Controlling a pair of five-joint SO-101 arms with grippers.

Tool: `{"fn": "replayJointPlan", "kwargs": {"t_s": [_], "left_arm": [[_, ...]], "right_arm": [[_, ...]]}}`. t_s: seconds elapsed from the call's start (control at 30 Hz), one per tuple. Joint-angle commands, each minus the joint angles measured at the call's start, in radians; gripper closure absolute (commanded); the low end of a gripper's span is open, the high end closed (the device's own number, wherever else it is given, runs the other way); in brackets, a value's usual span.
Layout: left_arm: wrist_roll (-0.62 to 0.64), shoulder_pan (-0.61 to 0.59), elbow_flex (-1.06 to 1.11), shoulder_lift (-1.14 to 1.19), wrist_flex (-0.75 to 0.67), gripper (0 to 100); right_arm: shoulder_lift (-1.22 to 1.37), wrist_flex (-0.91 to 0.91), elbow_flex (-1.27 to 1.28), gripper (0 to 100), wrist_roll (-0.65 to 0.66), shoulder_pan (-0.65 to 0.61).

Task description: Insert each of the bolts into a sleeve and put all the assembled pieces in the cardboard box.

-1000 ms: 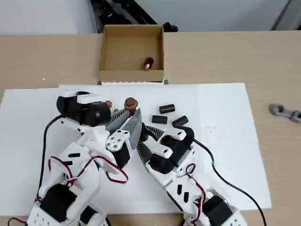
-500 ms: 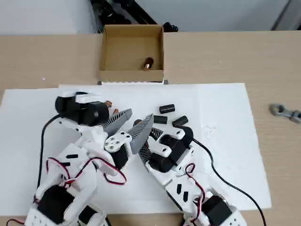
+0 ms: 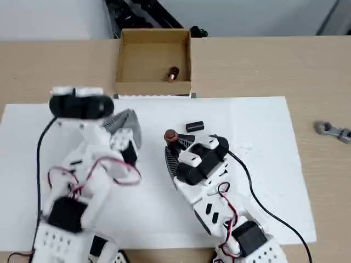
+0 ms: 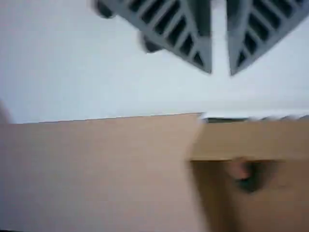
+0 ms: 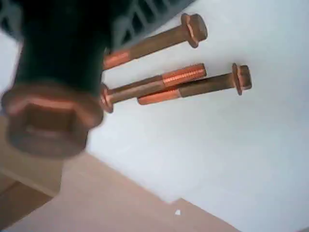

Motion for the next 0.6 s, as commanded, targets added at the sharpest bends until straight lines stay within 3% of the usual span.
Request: {"fn": "replayJointPlan", "kwargs": {"t_s": [0.0, 0.13, 0.27, 0.37, 0.57], "left_arm": [[0.008, -0.149, 0.007, 0.048, -0.029, 99], [-0.025, -0.259, 0.087, 0.044, -0.061, 99], [-0.195, -0.330, 0.102, 0.049, -0.066, 99], [-0.339, -0.354, 0.119, 0.049, 0.009, 99], [-0.371, -0.390, 0.117, 0.041, 0.132, 99]], "right_arm": [[0.074, -0.045, -0.054, 99.7, 0.014, 0.012], [0.179, -0.045, -0.132, 99.7, 0.008, 0.074], [0.286, -0.048, -0.276, 99.7, 0.008, 0.174], [0.401, -0.042, -0.408, 99.7, 0.008, 0.208], [0.685, -0.053, -0.614, 99.7, 0.006, 0.209]]}}
